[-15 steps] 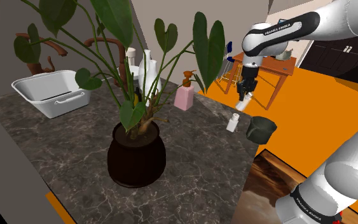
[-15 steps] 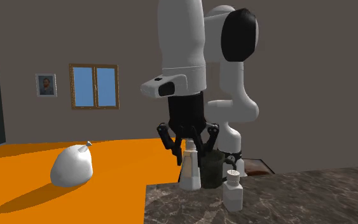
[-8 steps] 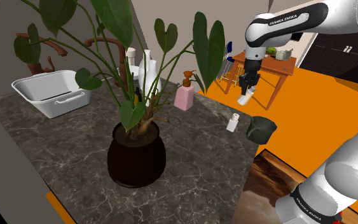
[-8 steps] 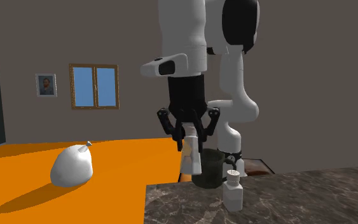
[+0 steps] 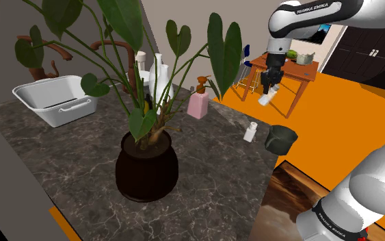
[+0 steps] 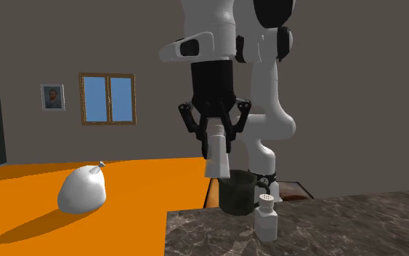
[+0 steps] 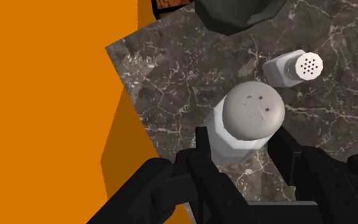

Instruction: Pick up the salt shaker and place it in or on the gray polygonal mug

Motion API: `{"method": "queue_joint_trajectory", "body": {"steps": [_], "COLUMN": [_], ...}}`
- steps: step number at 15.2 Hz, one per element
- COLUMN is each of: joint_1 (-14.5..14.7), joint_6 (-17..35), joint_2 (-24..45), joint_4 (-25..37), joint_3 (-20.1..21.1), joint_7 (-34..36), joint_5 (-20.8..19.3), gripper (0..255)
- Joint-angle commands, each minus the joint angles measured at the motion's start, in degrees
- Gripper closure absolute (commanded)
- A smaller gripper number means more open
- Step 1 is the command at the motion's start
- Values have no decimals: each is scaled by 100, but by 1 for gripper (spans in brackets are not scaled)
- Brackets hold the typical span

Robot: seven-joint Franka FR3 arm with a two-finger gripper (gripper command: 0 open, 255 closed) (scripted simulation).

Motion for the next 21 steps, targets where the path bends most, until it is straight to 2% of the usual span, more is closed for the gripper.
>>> {"method": "queue_joint_trajectory", "body": {"steps": [1, 3, 9, 15, 21], "joint_1": [5, 6, 33, -13, -28], "joint_6": [-161, -281, -343, -707, -241], "joint_2": [-30, -42, -1462, -2947, -2928], "joint_4": [130, 238, -1102, -2227, -2674], "joint_3": [7, 9, 183, 426, 391], "joint_7": [6, 6, 330, 623, 628], "joint_5": [-4, -5, -226, -311, -338], "gripper": [255, 255, 255, 255, 255]}}
